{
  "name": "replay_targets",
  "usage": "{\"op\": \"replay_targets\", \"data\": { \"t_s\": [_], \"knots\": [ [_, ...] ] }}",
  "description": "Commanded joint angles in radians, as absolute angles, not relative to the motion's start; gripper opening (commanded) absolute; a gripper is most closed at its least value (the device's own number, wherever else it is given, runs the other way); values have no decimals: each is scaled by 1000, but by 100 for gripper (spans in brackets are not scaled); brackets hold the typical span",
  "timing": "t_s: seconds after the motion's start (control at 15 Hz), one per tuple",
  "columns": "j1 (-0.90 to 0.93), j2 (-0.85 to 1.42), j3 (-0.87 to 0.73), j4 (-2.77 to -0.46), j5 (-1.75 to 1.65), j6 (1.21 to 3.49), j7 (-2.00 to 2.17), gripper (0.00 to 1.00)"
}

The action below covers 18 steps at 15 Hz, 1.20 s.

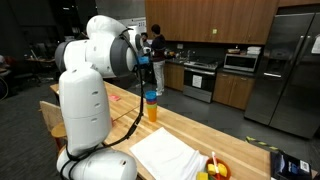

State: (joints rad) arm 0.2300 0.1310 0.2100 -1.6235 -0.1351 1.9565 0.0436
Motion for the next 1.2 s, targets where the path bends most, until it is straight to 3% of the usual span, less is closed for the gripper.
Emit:
{"op": "replay_targets", "data": {
  "t_s": [0.0,0.73,1.13],
  "knots": [
    [223,127,214,-1626,-89,1958,-52,100],
    [179,81,235,-1650,313,1822,-753,100],
    [193,114,229,-1623,294,1832,-729,100]
  ]
}}
